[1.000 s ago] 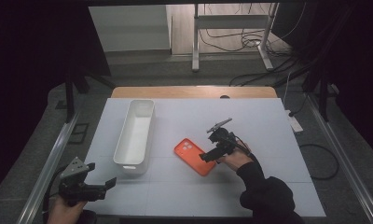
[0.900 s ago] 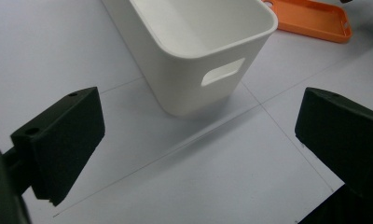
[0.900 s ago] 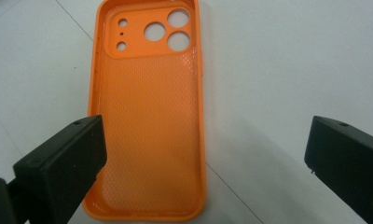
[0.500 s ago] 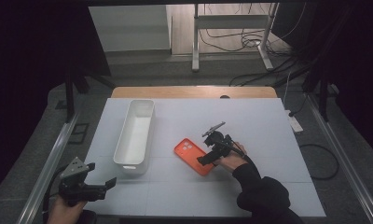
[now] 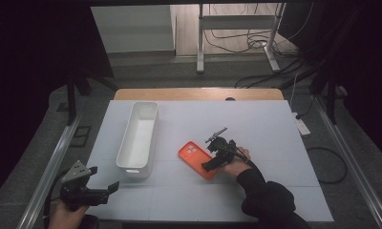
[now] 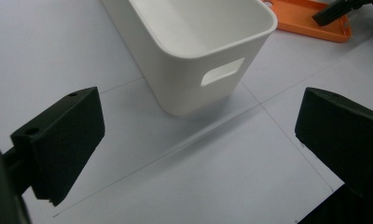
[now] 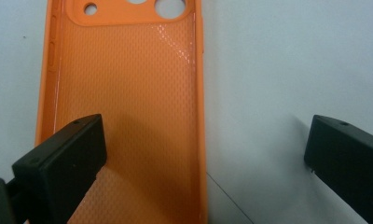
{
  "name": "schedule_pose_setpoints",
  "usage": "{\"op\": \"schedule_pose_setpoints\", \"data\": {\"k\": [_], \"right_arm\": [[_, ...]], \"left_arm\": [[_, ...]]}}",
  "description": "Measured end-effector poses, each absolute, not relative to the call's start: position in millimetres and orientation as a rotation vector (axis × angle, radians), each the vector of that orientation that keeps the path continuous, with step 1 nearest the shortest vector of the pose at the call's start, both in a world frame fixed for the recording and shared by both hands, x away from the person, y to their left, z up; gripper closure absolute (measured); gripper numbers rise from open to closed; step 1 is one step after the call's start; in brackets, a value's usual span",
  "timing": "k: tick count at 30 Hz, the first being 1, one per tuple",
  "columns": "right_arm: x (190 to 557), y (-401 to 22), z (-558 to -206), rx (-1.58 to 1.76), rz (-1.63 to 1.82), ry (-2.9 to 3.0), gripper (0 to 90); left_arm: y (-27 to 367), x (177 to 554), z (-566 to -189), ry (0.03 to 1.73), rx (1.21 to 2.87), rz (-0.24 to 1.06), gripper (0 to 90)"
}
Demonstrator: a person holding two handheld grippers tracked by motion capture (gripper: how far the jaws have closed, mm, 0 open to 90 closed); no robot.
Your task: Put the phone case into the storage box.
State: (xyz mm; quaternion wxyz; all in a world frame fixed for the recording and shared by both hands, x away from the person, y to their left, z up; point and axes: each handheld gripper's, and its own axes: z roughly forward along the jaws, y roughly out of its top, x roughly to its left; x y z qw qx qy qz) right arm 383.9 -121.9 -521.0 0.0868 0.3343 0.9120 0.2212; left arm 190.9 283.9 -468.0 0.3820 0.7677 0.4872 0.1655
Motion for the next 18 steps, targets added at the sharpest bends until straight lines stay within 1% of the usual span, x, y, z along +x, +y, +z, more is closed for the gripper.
{"op": "schedule_pose_setpoints", "data": {"k": [2, 3, 4, 5, 6, 7, 10, 13, 18], "right_arm": [[384, -121, -521, 0.992, 0.648, 2.717, 0.0], [383, -121, -520, 0.993, 0.649, 2.72, 2.2], [383, -122, -518, 0.984, 0.651, 2.723, 7.8], [382, -123, -515, 0.97, 0.667, 2.737, 17.3], [381, -123, -514, 0.959, 0.671, 2.742, 24.1], [381, -123, -514, 0.959, 0.671, 2.742, 24.1], [381, -126, -509, 0.952, 0.681, 2.767, 43.9], [385, -130, -507, 0.97, 0.69, 2.78, 59.7], [388, -133, -506, 0.988, 0.722, 2.83, 78.3]], "left_arm": [[284, 191, -468, 1.243, 1.959, 0.422, 2.2], [284, 191, -468, 1.243, 1.959, 0.422, 2.2], [284, 191, -468, 1.243, 1.958, 0.421, 2.2], [284, 191, -468, 1.243, 1.958, 0.421, 2.2], [284, 191, -468, 1.244, 1.958, 0.419, 2.2], [284, 191, -468, 1.244, 1.958, 0.419, 2.2], [284, 191, -468, 1.242, 1.96, 0.422, 2.3], [284, 191, -468, 1.243, 1.96, 0.421, 2.3], [284, 191, -468, 1.243, 1.96, 0.419, 2.3]]}}
